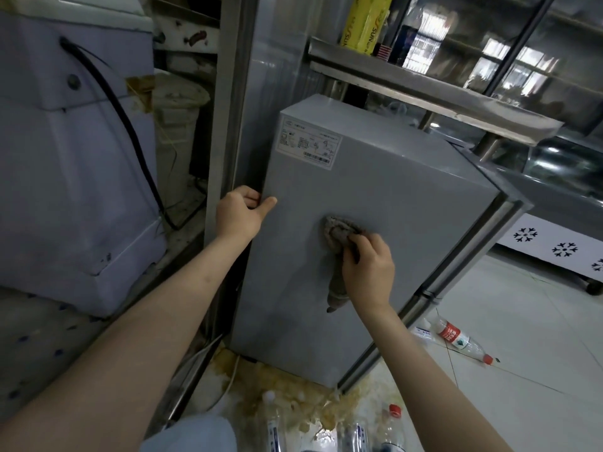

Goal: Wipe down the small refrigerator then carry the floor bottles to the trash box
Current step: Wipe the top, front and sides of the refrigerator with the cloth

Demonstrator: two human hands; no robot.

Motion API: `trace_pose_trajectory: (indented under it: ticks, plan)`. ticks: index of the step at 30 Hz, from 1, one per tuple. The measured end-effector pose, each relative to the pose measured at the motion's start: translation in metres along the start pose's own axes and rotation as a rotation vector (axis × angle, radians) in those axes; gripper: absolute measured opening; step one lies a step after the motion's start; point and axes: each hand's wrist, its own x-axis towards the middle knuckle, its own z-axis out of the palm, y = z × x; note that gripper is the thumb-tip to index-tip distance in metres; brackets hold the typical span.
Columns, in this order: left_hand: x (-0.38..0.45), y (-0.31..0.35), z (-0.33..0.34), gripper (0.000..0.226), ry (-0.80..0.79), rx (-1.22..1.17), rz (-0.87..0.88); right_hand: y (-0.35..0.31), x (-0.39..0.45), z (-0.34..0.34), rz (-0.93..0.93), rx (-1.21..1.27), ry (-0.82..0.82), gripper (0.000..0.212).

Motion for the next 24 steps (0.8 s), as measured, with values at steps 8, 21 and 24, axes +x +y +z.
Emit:
trace_pose_trajectory:
  ticks: [8, 21, 24]
  plan:
    - [-0.004, -0.009, 0.002, 0.030, 0.010, -0.008, -0.041, 0.007, 0.003, 0.004, -0.098, 0.057, 0.003, 0.014]
    - [-0.024, -0.053, 0.022, 0.029, 0.088, -0.024, -0.002, 0.006, 0.002, 0.011, -0.141, 0.017, 0.104, 0.013]
    - [-0.031, -0.075, 0.026, 0.030, 0.040, -0.092, -0.061, 0.000, 0.003, 0.012, -0.050, 0.033, 0.151, 0.015]
